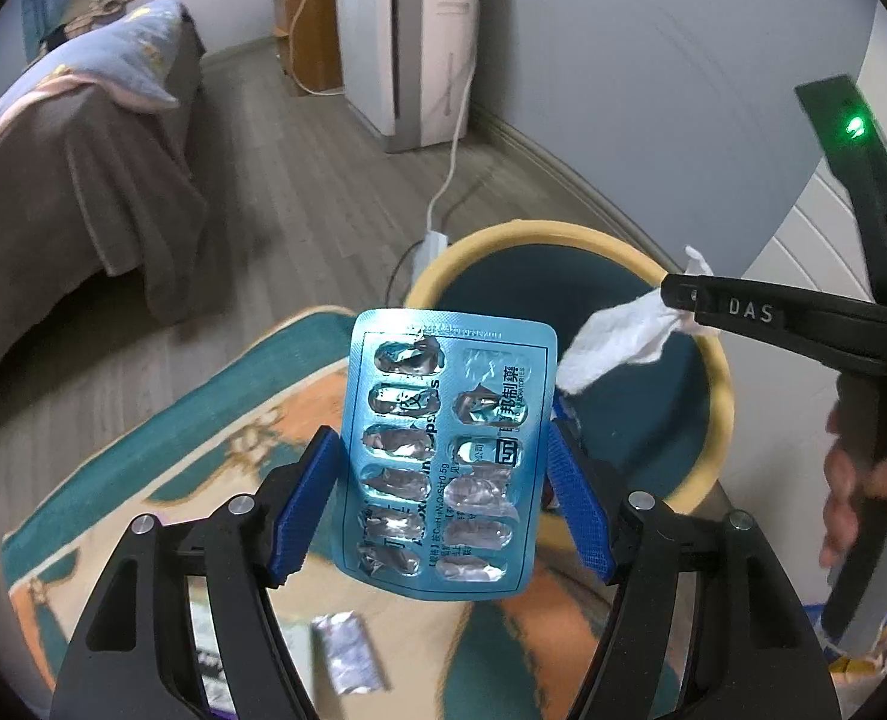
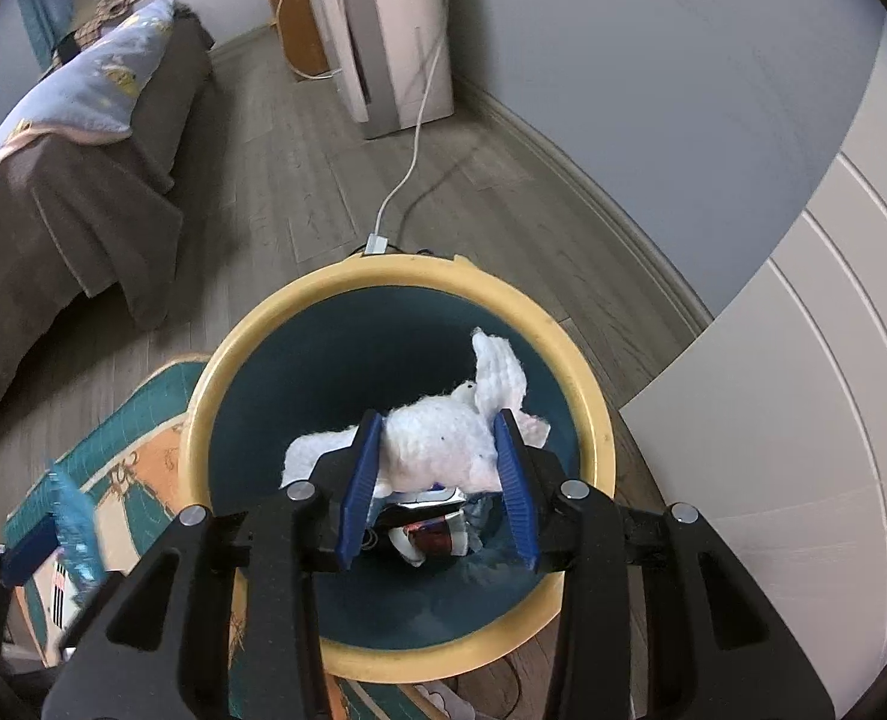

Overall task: Collect trash
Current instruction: 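Open both grippers to drop tissue and blister pack into the bin, then move both tools back over the trash on the cushion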

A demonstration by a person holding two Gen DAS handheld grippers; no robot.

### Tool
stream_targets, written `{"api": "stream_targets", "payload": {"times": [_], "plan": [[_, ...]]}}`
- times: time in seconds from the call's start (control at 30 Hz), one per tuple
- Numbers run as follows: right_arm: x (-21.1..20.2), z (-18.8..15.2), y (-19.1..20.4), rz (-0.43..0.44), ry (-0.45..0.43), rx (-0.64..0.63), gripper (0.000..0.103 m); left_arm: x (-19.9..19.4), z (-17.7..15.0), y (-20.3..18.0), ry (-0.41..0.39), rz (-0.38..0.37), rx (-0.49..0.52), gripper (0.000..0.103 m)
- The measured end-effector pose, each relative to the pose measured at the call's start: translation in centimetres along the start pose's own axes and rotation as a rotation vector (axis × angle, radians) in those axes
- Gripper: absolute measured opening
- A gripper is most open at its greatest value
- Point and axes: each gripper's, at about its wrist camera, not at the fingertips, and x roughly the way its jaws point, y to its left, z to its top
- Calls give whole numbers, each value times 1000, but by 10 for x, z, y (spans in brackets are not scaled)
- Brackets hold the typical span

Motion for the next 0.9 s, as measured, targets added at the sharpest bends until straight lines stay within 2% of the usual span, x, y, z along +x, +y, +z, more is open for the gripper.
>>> {"api": "stream_targets", "payload": {"times": [0.13,0.17,0.2,0.27,0.43,0.5,0.63,0.9], "plan": [[-2,0,0,19,-6,19,42,12,8,-13,-5,2,33,71],[-2,1,-1,26,-8,24,46,12,10,-16,-16,-6,36,72],[-3,1,-1,38,-7,32,49,11,11,-17,-25,-20,35,78],[-2,2,0,47,-6,33,55,9,11,-20,-47,-34,37,84],[-2,1,1,54,-1,31,66,9,8,-17,-37,-19,27,87],[-4,1,4,59,-6,19,81,1,3,-15,-46,-7,24,93],[-10,3,12,64,-29,-14,95,-18,-9,1,-64,24,9,95],[-24,-1,48,81,-58,-189,97,-82,-55,59,-135,168,12,97]]}}
